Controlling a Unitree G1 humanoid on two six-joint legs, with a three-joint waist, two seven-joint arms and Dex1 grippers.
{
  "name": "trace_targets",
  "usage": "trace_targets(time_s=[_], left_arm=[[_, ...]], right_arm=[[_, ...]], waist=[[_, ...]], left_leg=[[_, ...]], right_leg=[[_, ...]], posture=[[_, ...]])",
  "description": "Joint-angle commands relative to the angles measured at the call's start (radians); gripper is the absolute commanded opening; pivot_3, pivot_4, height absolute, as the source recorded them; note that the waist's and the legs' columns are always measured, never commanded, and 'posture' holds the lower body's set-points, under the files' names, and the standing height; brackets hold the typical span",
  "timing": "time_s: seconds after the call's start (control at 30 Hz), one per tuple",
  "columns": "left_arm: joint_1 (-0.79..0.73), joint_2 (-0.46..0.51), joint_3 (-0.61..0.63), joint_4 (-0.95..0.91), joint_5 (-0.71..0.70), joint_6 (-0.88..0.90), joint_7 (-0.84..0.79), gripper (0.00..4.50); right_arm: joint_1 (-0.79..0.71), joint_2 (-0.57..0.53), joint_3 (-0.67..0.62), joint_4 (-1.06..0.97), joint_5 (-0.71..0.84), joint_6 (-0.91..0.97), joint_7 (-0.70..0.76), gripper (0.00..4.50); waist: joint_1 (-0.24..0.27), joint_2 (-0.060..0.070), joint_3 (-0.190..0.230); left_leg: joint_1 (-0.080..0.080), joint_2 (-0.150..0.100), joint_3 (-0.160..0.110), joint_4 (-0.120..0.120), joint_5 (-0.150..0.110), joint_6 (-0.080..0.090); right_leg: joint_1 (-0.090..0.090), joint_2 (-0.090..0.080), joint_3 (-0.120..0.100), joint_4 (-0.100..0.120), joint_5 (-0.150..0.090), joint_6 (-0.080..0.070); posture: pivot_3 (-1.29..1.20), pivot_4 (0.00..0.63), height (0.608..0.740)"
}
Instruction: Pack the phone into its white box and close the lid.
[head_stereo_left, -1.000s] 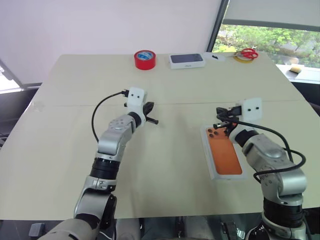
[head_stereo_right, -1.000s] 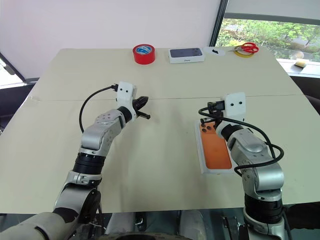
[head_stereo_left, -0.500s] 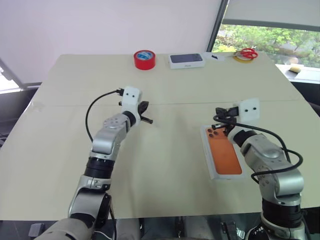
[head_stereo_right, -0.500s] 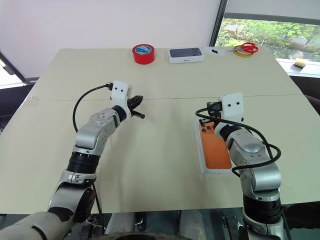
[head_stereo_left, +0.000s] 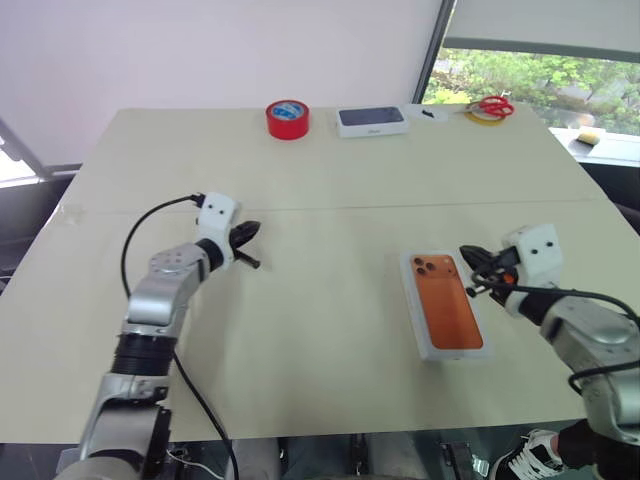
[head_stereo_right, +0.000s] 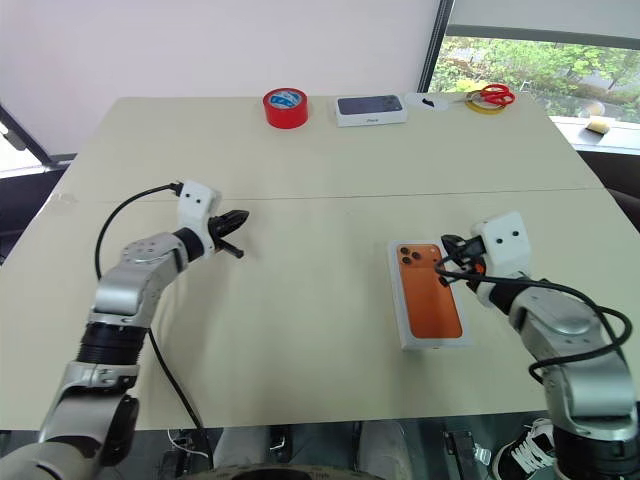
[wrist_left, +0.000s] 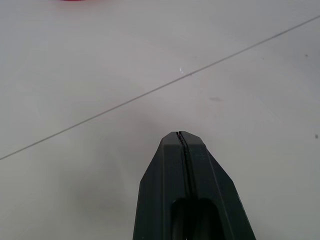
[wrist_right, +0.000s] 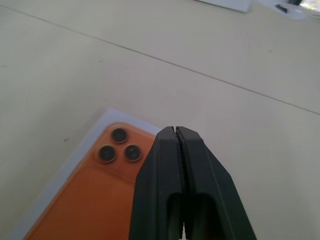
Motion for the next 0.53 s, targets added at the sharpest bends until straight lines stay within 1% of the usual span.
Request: trace_targets(time_s=[0.03,0.13,0.23,0.3,0.37,0.43,0.53], left_arm=[[-0.003,0.069,0.047,-0.003,-0.024,-0.055,-0.077,0.0],[0.002,0.095,0.085,0.02,-0.04,-0.044,-0.078,0.0],[0.011,0.109,0.105,0.043,-0.039,-0.046,-0.081,0.0],[0.025,0.104,0.112,0.034,-0.036,-0.04,-0.062,0.0],[0.035,0.098,0.131,0.025,-0.047,-0.03,-0.047,0.0],[0.053,0.088,0.151,-0.01,-0.067,-0.002,-0.023,0.0],[0.071,0.088,0.152,-0.038,-0.072,0.017,-0.017,0.0]], right_arm=[[0.02,-0.043,-0.056,0.025,0.021,-0.052,0.069,0.06],[0.007,-0.063,-0.053,0.032,0.019,-0.051,0.069,0.06],[-0.019,-0.054,-0.054,0.019,0.039,-0.038,0.058,0.06],[-0.013,-0.037,-0.059,0.015,0.054,-0.034,0.054,0.06],[0.001,-0.027,-0.034,0.004,0.049,-0.034,0.044,0.06],[0.019,-0.029,-0.018,-0.008,0.044,-0.041,0.045,0.06],[0.004,-0.037,-0.032,-0.013,0.074,-0.029,0.045,0.06]], waist=[[0.001,0.0,0.0],[0.001,0.0,0.0],[0.0,0.0,0.0],[0.0,0.0,0.0],[0.001,0.0,0.0],[0.002,-0.001,0.001],[0.001,-0.001,0.001]], left_leg=[[0.0,0.0,0.0,0.0,0.0,0.0],[0.002,0.0,-0.001,0.0,0.0,0.0],[0.002,0.0,-0.001,0.0,0.0,0.001],[0.002,0.0,-0.001,0.0,0.0,0.001],[0.002,0.0,-0.001,0.0,0.0,0.001],[0.002,0.0,-0.001,-0.001,0.0,0.001],[0.002,0.0,-0.001,-0.001,0.0,0.001]], right_leg=[[0.001,0.0,0.0,0.0,0.0,0.0],[0.003,0.0,0.0,-0.002,0.001,-0.001],[0.003,0.0,0.0,-0.002,0.001,-0.001],[0.003,0.0,0.0,-0.002,0.001,-0.001],[0.003,0.0,0.0,-0.003,0.001,-0.001],[0.003,0.0,0.0,-0.003,0.001,-0.001],[0.003,0.0,0.0,-0.003,0.001,-0.001]], posture=[[0.0,0.15,0.74],[0.0,0.15,0.74],[0.0,0.15,0.74],[0.0,0.15,0.74],[0.0,0.15,0.74],[0.0,0.15,0.74],[0.0,0.15,0.74]])
